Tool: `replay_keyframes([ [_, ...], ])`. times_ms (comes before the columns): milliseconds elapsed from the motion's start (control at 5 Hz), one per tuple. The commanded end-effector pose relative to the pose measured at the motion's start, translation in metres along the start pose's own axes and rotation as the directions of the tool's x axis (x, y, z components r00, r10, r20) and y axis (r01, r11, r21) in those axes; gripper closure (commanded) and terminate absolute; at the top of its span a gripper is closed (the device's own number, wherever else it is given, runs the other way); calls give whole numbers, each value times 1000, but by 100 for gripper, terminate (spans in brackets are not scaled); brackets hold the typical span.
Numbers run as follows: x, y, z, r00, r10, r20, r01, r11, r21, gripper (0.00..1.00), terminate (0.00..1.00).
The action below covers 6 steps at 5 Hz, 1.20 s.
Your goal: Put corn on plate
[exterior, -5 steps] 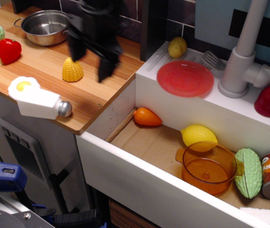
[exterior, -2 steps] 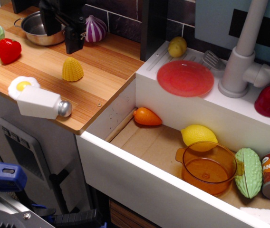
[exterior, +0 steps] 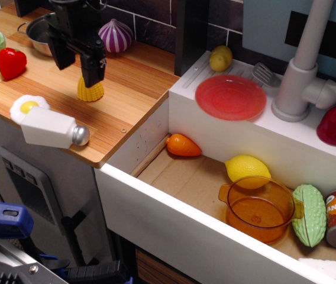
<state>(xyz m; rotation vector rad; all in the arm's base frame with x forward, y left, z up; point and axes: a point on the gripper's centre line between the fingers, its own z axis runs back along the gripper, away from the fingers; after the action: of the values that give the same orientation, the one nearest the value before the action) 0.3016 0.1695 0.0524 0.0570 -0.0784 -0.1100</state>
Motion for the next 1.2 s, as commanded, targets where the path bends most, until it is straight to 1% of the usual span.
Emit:
replay_keyframes([
  [0,12,10,-1,998,-23,63,22,1000,13,0,0],
  [200,15,13,-6,997,-24,75,22,1000,22,0,0],
  [600,17,11,-22,994,-3,110,3,1000,-2,0,0],
  [800,16,10,-25,993,15,116,-17,1000,12,100,0],
  [1000,16,7,-26,992,16,124,-18,1000,14,100,0],
])
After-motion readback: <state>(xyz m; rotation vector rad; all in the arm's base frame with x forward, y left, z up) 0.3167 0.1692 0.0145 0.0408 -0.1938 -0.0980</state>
